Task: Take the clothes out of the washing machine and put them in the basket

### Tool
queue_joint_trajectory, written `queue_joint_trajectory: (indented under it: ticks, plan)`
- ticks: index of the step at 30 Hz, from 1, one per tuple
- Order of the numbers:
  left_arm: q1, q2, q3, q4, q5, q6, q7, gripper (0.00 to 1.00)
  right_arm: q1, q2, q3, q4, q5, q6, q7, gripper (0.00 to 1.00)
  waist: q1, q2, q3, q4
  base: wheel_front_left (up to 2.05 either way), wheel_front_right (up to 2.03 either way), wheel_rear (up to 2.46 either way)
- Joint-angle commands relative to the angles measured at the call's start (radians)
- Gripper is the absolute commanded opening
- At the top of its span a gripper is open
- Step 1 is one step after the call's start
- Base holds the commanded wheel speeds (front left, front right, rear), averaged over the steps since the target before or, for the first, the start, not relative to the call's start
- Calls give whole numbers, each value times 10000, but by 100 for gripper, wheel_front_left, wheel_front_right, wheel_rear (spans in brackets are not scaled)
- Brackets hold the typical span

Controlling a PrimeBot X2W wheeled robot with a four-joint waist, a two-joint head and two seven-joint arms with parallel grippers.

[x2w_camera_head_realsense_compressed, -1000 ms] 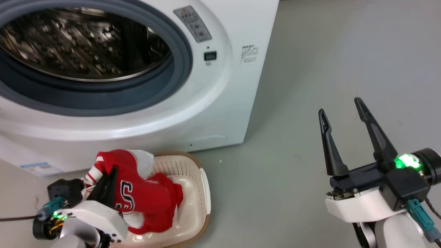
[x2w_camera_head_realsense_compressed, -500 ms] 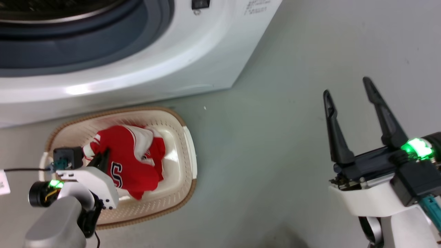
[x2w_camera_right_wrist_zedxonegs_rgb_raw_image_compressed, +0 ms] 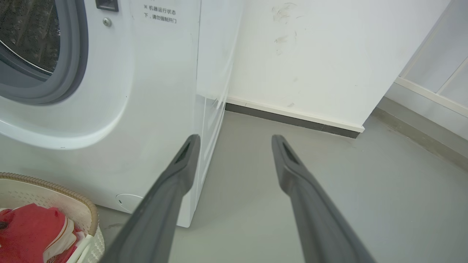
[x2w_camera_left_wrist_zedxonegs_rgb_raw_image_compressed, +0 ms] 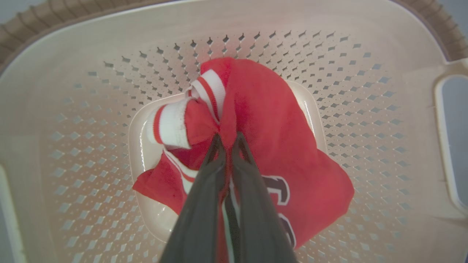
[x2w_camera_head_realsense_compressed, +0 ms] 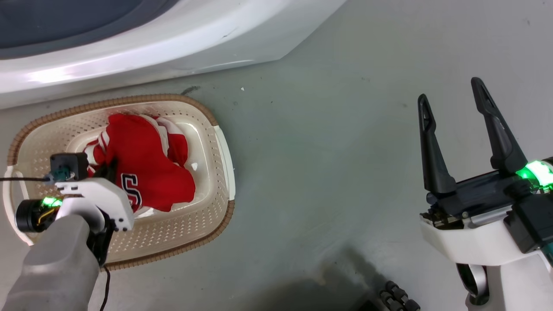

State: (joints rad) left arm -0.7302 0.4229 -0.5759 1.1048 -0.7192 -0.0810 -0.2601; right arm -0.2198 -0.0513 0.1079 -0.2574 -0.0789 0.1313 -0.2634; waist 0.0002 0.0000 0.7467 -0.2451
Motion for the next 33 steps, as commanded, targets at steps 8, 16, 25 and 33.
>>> queue_joint_trajectory:
  ticks: [8, 16, 25, 33]
  plan:
    - [92, -237, 889, -165, 296, 78, -52, 100, -160, 19, -237, 97, -211, -11, -21, 100, -2, 0, -210, 174, 0, 0, 0]
    - [901, -692, 2293, -1195, 564, -44, -52, 100, -91, 15, -285, 578, -552, -12, -20, 100, -2, 0, -1645, 597, 0, 0, 0]
    - [2444, -1111, 3921, -3273, 1971, 27, -53, 100, 259, 19, -434, 1213, -847, -11, -21, 100, -2, 0, -3845, 1182, 0, 0, 0]
    - [4012, -1647, 5596, -5956, 3263, 84, -54, 100, 804, 18, -583, 1812, -735, -11, -20, 100, -2, 0, -5610, 1686, 0, 0, 0]
